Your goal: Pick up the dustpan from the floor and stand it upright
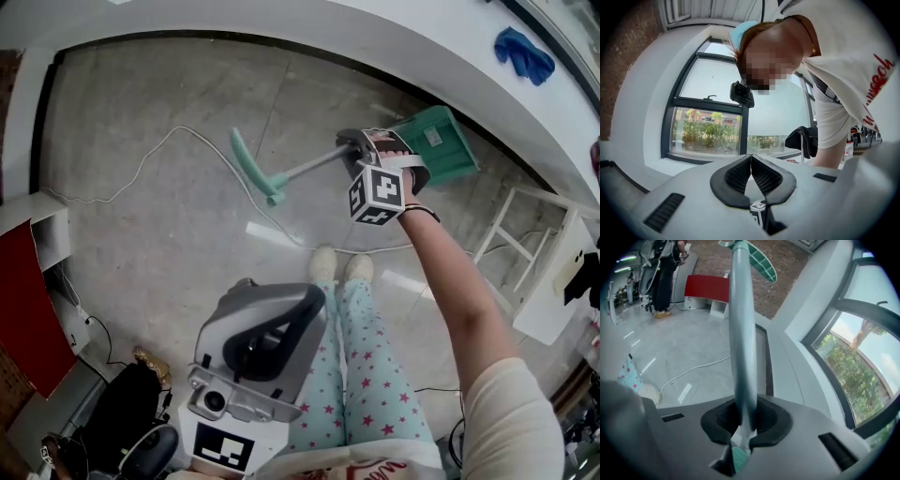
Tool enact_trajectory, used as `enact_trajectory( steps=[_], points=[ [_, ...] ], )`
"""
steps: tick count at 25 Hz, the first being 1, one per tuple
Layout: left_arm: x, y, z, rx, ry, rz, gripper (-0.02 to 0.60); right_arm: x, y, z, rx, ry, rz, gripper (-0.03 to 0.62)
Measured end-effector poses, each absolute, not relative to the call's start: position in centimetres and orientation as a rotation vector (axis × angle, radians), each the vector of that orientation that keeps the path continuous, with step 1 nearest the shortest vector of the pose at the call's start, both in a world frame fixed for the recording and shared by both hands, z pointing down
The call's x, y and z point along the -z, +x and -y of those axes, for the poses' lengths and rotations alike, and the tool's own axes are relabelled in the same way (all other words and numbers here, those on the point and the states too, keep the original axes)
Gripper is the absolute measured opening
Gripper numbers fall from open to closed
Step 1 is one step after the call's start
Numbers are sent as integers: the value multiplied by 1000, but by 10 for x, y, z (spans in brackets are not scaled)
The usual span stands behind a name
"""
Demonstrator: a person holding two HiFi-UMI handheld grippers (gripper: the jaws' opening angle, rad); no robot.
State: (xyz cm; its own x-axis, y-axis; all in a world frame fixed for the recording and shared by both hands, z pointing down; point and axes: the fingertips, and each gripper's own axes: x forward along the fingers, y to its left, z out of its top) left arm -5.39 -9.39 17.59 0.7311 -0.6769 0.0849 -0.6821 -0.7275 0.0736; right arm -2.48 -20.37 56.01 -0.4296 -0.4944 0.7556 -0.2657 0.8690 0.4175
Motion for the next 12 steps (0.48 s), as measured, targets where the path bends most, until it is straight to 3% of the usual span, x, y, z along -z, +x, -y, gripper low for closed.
enact_trajectory(
  steps=[12],
  points=[
    [-147,-44,107,-88,2865,1100,21,-491,61,273,-110,1120,2083,51]
  ],
)
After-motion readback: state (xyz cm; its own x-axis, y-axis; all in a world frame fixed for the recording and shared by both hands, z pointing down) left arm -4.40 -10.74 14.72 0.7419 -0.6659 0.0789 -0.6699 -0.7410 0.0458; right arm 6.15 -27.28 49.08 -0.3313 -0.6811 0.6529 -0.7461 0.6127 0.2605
